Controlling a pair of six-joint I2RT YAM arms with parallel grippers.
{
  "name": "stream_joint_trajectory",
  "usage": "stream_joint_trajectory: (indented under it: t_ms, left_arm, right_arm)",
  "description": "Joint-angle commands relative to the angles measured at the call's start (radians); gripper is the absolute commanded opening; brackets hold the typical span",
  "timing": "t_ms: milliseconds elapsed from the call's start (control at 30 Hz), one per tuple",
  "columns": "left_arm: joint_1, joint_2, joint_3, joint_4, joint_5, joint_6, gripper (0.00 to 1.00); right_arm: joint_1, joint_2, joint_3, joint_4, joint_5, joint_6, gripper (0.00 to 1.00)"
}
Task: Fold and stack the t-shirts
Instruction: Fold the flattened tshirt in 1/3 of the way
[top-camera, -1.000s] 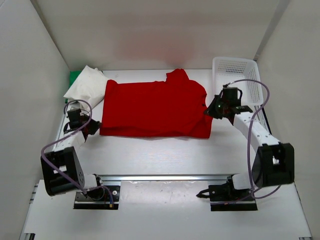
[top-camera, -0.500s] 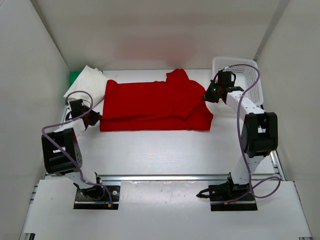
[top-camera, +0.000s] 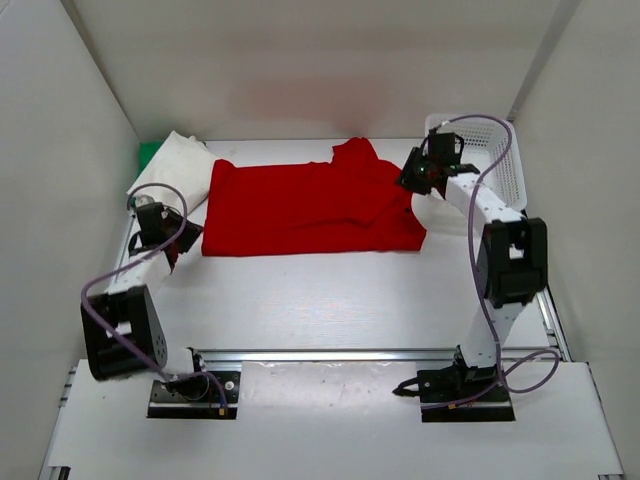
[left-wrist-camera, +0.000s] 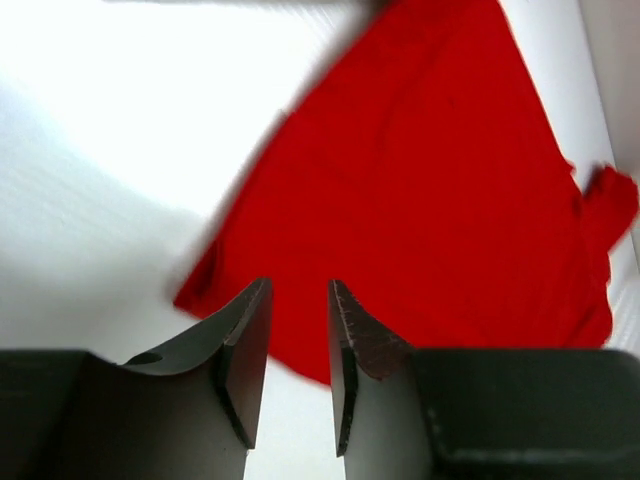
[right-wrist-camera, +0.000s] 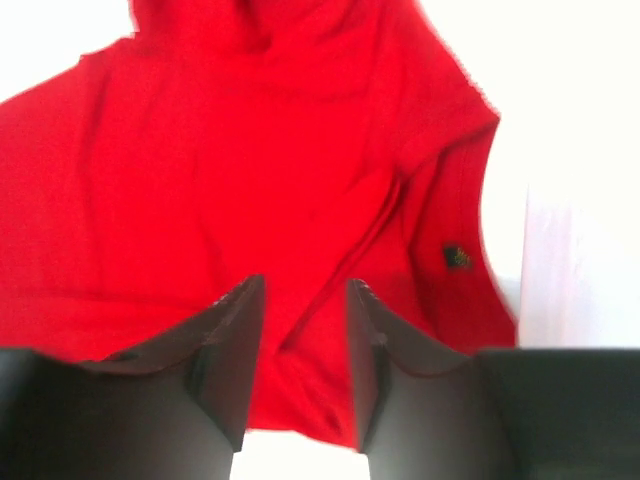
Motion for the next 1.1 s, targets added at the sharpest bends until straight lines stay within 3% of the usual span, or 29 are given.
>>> stream_joint_trajectory:
  t_ms: [0, 33, 67, 133, 233, 333, 433, 633, 667, 800, 867, 900, 933, 1067]
  left_arm:
    - [-0.022, -0.113, -0.111, 0.018, 0.019, 0.006, 0.36]
    - [-0.013, -0.117, -0.131, 0.04, 0.033, 0.003, 0.35]
    - [-0.008, -0.121, -0.16, 0.042, 0.036, -0.002, 0.34]
    - [0.006, -0.116, -0.204, 0.055, 0.054, -0.008, 0.34]
    - [0.02, -0.107, -0.237, 0.045, 0.056, 0.001, 0.4]
    - [0.015, -0.075, -0.228, 0.053, 0.024, -0.002, 0.5]
    - [0.011, -0.013, -0.186, 0.058, 0.034, -0.017, 0.5]
    - [0.0, 0.097, -0.14, 0.1, 0.048, -0.048, 0.42]
    - [-0.005, 0.114, -0.129, 0.105, 0.057, -0.049, 0.37]
    - [-0.019, 0.149, -0.119, 0.136, 0.044, -0.068, 0.11]
    - [-0.023, 0.159, -0.097, 0.13, 0.024, -0.066, 0.04]
    - [-0.029, 0.162, -0.085, 0.121, 0.016, -0.068, 0.0]
    - [-0.025, 0.165, -0.076, 0.117, 0.008, -0.065, 0.0]
    - [-0.023, 0.177, -0.043, 0.101, -0.004, -0.051, 0.0]
  right_arm:
    - [0.007, -0.252, -0.205, 0.096, 0.023, 0.03, 0.28]
    - [0.01, -0.293, -0.343, 0.177, -0.012, 0.054, 0.1]
    - [0.003, -0.373, -0.411, 0.25, -0.036, 0.084, 0.0]
    - [-0.008, -0.468, -0.644, 0.339, -0.052, 0.118, 0.0]
    - [-0.043, -0.548, -0.81, 0.386, -0.061, 0.129, 0.01]
    - [-0.101, -0.58, -0.91, 0.426, -0.07, 0.14, 0.17]
    - [-0.117, -0.557, -0.924, 0.458, -0.083, 0.132, 0.36]
    - [-0.169, -0.419, -0.872, 0.51, -0.115, 0.147, 0.4]
    - [-0.174, -0.378, -0.865, 0.522, -0.129, 0.158, 0.4]
    - [-0.158, -0.293, -0.794, 0.507, -0.124, 0.158, 0.27]
    - [-0.161, -0.281, -0.782, 0.526, -0.113, 0.176, 0.09]
    - [-0.158, -0.281, -0.783, 0.533, -0.101, 0.181, 0.06]
    - [-0.16, -0.282, -0.774, 0.539, -0.106, 0.178, 0.01]
    - [-0.168, -0.308, -0.785, 0.539, -0.084, 0.201, 0.0]
